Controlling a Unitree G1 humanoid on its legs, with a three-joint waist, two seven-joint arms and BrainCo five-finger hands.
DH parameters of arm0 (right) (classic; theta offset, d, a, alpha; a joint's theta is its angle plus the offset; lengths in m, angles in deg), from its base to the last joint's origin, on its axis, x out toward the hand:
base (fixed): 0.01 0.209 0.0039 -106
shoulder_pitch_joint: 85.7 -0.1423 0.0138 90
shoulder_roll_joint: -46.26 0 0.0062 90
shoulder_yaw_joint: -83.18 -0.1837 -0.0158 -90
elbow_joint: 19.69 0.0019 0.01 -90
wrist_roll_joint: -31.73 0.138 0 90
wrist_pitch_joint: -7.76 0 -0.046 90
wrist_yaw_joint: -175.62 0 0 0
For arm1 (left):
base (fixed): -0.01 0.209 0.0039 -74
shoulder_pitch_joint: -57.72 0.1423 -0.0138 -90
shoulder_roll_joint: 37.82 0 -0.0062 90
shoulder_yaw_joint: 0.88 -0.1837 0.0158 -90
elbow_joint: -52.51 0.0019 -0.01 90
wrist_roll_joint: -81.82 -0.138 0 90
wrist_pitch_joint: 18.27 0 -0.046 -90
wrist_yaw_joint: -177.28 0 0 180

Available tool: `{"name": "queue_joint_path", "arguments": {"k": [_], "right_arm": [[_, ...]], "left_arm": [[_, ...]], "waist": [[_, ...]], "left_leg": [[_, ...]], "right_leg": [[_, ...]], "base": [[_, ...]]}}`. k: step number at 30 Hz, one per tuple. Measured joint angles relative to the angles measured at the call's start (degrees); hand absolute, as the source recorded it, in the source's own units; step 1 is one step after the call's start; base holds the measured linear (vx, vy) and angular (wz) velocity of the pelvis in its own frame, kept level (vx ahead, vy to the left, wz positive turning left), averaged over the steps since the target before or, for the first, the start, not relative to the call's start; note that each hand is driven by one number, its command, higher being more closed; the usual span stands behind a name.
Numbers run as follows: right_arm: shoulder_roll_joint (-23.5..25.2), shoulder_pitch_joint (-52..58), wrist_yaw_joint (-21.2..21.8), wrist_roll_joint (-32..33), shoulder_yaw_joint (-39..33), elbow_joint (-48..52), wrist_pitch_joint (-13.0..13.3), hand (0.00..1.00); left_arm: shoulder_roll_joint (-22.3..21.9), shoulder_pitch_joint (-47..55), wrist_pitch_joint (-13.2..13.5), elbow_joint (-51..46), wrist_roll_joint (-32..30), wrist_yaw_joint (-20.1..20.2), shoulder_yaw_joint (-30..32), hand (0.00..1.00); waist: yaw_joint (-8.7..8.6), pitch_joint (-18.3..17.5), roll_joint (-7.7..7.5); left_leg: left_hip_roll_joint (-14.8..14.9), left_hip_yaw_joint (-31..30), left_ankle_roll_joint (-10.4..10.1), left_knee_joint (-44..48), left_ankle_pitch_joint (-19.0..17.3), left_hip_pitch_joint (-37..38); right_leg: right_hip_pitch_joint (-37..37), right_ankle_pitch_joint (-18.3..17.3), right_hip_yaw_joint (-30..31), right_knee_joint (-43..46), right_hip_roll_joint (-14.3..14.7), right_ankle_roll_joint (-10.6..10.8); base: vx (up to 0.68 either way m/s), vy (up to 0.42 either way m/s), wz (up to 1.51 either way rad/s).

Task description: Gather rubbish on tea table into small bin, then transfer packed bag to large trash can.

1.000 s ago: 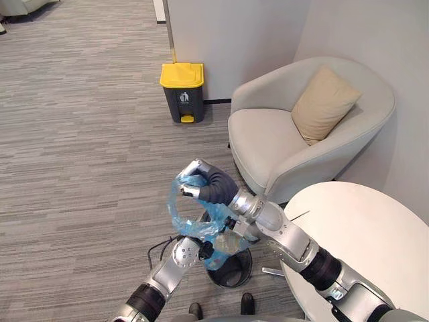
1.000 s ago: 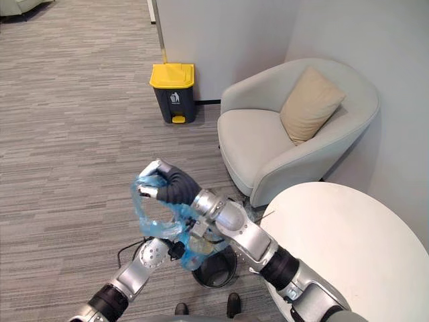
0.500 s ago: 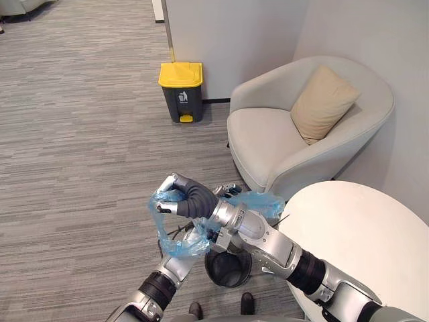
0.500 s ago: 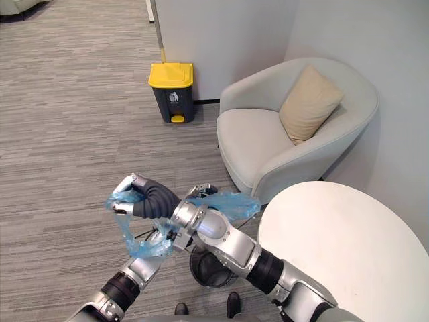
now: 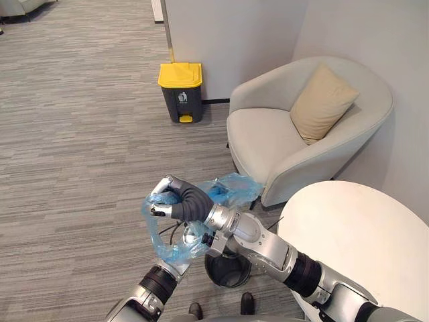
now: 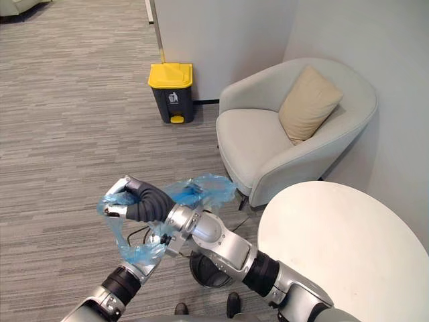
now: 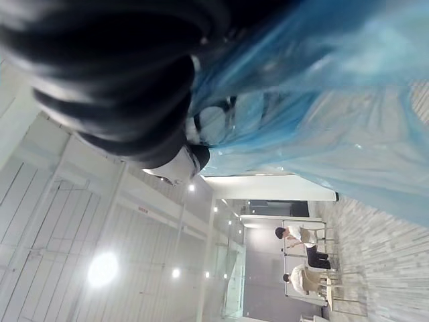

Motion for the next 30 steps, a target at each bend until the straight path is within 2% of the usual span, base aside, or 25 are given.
{"name": "queue_joint_path", "arguments": {"k": [5,6,8,10,12,13,21,26,30], "right_arm": [[0.69,4.01,0.23,-7.29,-0.91,0.0,0.12,1.0],[0.7,4.82,0.22,-9.54,-1.47,0.0,0.3,0.0],[0.67,6.4,0.09,-12.47,-2.97,0.0,1.05,0.0],[0.43,8.24,-0.65,-18.48,-5.27,0.02,2.41,0.0],[-0.23,9.16,-1.43,-21.4,-6.51,0.04,2.82,0.0],[-1.04,10.36,-2.29,-25.18,-7.87,0.04,3.34,0.0],[-5.58,12.86,-6.38,-42.22,-11.95,0.61,5.02,0.0],[-7.52,15.05,-8.77,-49.4,-14.11,0.83,6.46,0.0],[-9.38,18.44,-9.65,-51.55,-17.03,0.91,6.61,0.0]], "left_arm": [[-0.7,2.06,-0.02,0.0,0.55,1.11,1.64,1.0],[-1.13,2.93,-0.02,0.01,0.55,1.24,2.37,1.0],[-1.05,3.99,-0.02,0.01,0.56,1.27,2.86,1.0],[-1.06,5.3,-0.01,0.01,0.58,1.7,4.17,1.0],[-0.96,6.08,-0.01,0.02,0.59,2.14,5.15,1.0],[-0.85,6.78,-0.01,0.02,0.59,2.26,5.85,1.0],[-0.38,10.47,0.02,0.04,1.66,2.22,10.77,1.0],[0.17,11.59,0.04,0.38,1.67,2.14,13.09,1.0],[0.33,12.96,0.04,1.84,1.7,2.08,15.97,1.0]], "waist": [[-0.05,0.0,-0.01],[-0.08,0.0,-0.01],[-0.05,-0.01,-0.01],[-0.13,-0.01,-0.02],[-0.13,-0.01,-0.02],[-0.1,-0.02,-0.03],[-0.53,-0.03,-0.17],[-0.86,-0.13,-0.37],[-1.3,-0.2,-0.55]], "left_leg": [[-0.02,0.0,0.0,0.0,0.0,0.02],[-0.03,0.0,0.0,0.0,0.0,0.04],[-0.02,0.0,0.0,0.0,0.0,0.13],[-0.01,0.0,0.0,0.0,0.0,0.14],[0.0,0.0,0.0,0.0,0.0,0.14],[0.0,0.0,0.0,-0.01,0.0,0.14],[0.29,0.0,0.0,-0.04,-0.01,0.14],[0.34,0.0,0.0,-0.03,-0.01,0.18],[0.33,0.01,0.0,-0.03,-0.02,0.49]], "right_leg": [[0.03,0.0,0.0,0.03,-0.03,0.01],[0.05,0.0,0.0,0.04,-0.04,0.01],[0.11,0.0,0.0,0.06,-0.05,0.01],[0.11,0.0,0.0,0.09,-0.08,0.01],[0.11,0.0,0.0,0.09,-0.08,0.02],[0.1,0.0,0.0,0.09,-0.08,0.02],[0.08,-0.01,0.02,0.01,-0.09,0.02],[0.11,0.0,0.02,0.01,-0.05,0.02],[0.22,0.0,0.03,0.0,-0.08,0.02]], "base": [[0.0,0.0,0.0],[0.0,0.0,0.0],[0.0,0.0,0.0],[0.0,0.0,0.0],[0.0,0.0,0.0],[0.0,0.0,0.0],[0.0,0.0,0.0],[0.0,0.0,0.0],[0.0,0.0,0.0]]}}
